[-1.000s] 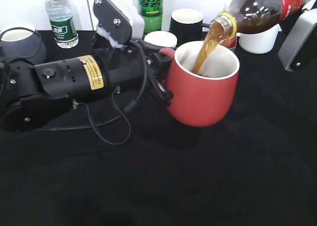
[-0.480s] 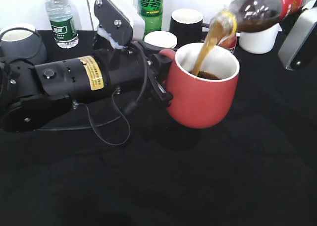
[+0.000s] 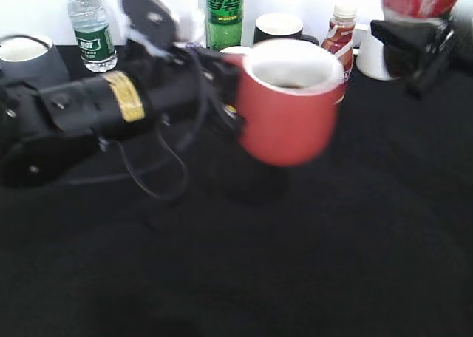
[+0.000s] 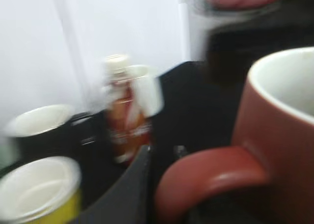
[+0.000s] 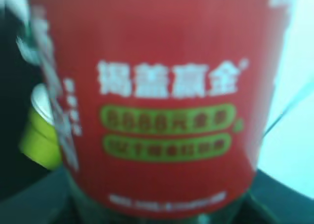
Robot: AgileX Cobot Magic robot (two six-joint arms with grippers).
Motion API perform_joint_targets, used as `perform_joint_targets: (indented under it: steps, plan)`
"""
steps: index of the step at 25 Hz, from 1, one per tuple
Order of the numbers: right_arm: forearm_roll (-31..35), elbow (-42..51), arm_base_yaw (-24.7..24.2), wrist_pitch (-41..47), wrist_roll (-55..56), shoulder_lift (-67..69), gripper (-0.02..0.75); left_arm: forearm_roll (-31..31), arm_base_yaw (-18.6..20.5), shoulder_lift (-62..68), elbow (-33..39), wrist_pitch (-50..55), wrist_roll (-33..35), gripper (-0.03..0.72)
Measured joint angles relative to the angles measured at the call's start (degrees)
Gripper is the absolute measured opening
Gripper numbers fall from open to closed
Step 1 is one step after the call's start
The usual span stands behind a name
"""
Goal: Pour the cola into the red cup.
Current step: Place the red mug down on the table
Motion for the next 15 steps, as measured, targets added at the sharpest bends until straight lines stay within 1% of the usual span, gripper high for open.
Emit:
perform_joint_targets:
  steps: [1, 2, 3, 5, 8, 11, 13, 15]
  plan:
    - [0.0, 0.0, 0.0, 0.9, 8.3, 0.0, 0.42, -0.1, 1.7, 0.0, 0.0, 0.0, 0.0, 0.077]
    - [0.0, 0.0, 0.0, 1.7, 13.6, 0.0, 0.419, -0.1, 3.2, -0.1, 0.0, 0.1, 0.0, 0.077]
    - [0.0, 0.0, 0.0, 1.9, 16.0, 0.0, 0.419, -0.2, 5.0, -0.3, 0.4, 0.0, 0.0, 0.077]
    - [0.0, 0.0, 0.0, 2.0, 17.1, 0.0, 0.419, -0.2, 8.8, -1.0, 3.0, -0.9, 0.0, 0.077]
    - [0.2, 0.0, 0.0, 1.8, 17.2, 0.0, 0.419, -0.2, 15.1, -1.1, 7.9, -5.4, 0.1, 0.077]
    - [0.3, 0.0, 0.0, 1.7, 17.2, 0.0, 0.419, -0.9, 21.1, -0.7, 9.3, -6.7, 3.2, 0.077]
    - [0.3, 0.0, 0.0, 1.5, 17.2, 0.0, 0.419, -3.3, 23.7, 2.6, 9.3, -11.1, 5.3, 0.077]
    - [0.3, 0.0, 0.0, 1.5, 17.2, 0.0, 0.418, -8.1, 25.3, 7.5, 9.3, -16.0, 7.3, 0.077]
